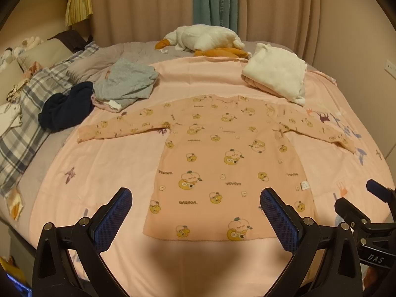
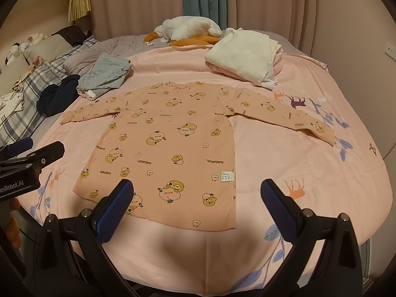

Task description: Fold small clothes

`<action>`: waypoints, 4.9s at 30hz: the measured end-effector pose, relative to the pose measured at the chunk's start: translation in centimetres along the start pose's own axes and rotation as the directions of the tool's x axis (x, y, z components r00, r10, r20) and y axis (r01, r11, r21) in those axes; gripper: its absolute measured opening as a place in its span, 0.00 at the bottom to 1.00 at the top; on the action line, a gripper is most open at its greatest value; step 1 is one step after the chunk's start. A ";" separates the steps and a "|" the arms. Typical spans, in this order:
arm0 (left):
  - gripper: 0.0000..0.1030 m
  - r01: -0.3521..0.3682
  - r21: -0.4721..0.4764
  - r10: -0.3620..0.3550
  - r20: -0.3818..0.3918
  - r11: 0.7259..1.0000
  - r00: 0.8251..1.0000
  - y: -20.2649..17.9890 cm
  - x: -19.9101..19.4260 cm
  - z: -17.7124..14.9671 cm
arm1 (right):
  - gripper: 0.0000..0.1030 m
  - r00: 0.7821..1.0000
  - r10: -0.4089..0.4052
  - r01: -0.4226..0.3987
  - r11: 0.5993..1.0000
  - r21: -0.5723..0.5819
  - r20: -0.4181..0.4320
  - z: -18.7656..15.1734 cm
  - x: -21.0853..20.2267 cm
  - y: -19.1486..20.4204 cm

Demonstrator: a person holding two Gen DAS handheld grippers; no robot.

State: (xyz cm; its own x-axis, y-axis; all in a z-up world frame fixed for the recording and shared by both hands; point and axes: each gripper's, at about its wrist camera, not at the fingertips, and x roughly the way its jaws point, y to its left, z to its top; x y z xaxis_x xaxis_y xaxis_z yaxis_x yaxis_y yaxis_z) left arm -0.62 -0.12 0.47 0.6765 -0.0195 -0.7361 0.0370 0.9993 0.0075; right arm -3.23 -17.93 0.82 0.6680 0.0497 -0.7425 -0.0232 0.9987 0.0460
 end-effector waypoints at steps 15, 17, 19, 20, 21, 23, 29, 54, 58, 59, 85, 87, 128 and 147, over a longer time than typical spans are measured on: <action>0.99 0.011 0.022 -0.011 -0.002 1.000 1.000 -0.5 -0.3 -0.1 | 1.00 1.000 -0.004 0.004 1.000 0.011 0.001 -0.2 0.0 0.1; 0.99 0.010 0.022 -0.010 -0.002 1.000 1.000 -0.5 -0.3 -0.1 | 1.00 1.000 -0.004 0.004 1.000 0.011 0.002 -0.2 0.1 0.1; 0.99 0.013 0.024 -0.013 -0.003 1.000 1.000 -0.6 -0.3 -0.1 | 1.00 1.000 -0.005 0.005 1.000 0.011 0.004 -0.2 0.0 0.1; 0.99 0.012 0.024 -0.012 -0.003 1.000 1.000 -0.6 -0.3 0.0 | 1.00 1.000 -0.003 0.003 1.000 0.011 0.004 -0.2 0.0 0.1; 0.99 0.012 0.025 -0.012 -0.004 1.000 1.000 -0.6 -0.3 0.0 | 1.00 1.000 -0.002 0.002 1.000 0.012 0.004 -0.2 0.0 0.0; 0.99 0.012 0.025 -0.012 -0.003 1.000 1.000 -0.7 -0.3 0.0 | 1.00 1.000 -0.001 0.001 1.000 0.013 0.005 -0.2 0.0 0.0; 0.99 0.012 0.029 -0.012 0.003 0.999 1.000 -0.8 -0.5 0.0 | 1.00 1.000 0.002 -0.002 1.000 0.012 0.007 -0.2 0.0 0.0; 0.99 0.010 0.029 -0.011 0.004 1.000 1.000 -1.0 -0.5 0.0 | 1.00 1.000 0.001 -0.001 1.000 0.016 0.006 -0.4 0.0 0.2; 0.99 0.011 0.029 -0.011 0.004 1.000 1.000 -1.0 -0.5 0.0 | 1.00 1.000 0.001 -0.001 1.000 0.015 0.005 -0.4 0.0 0.2; 0.99 0.011 0.029 -0.011 0.003 1.000 1.000 -1.0 -0.5 0.0 | 1.00 1.000 0.001 -0.002 1.000 0.014 0.005 -0.4 0.0 0.2; 0.99 0.035 0.047 -0.034 -0.017 0.998 0.999 -2.2 3.5 1.3 | 1.00 0.994 0.106 -0.104 0.985 0.140 -0.006 -0.1 3.0 -2.1; 0.99 0.034 0.059 -0.032 -0.028 0.998 0.999 -2.6 4.7 1.8 | 1.00 0.992 0.122 -0.119 0.975 0.188 -0.006 0.3 4.1 -3.3; 0.99 0.239 -0.107 -0.255 -0.173 0.965 0.951 -4.3 22.7 9.4 | 0.10 0.982 -0.043 -0.156 0.342 0.927 0.181 2.4 20.5 -37.7; 0.99 0.195 -0.159 -0.218 -0.145 0.968 0.965 1.1 20.2 8.1 | 0.09 0.986 -0.043 -0.067 0.784 0.617 0.162 14.2 16.0 -25.7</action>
State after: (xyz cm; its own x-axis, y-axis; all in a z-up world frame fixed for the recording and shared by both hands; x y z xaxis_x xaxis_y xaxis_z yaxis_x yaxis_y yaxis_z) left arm 19.02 0.33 -8.90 0.5379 -0.2324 -0.8104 0.0508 0.9684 -0.2440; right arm 18.58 -42.98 -2.75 0.7797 0.0038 -0.6261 0.3962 0.7713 0.4982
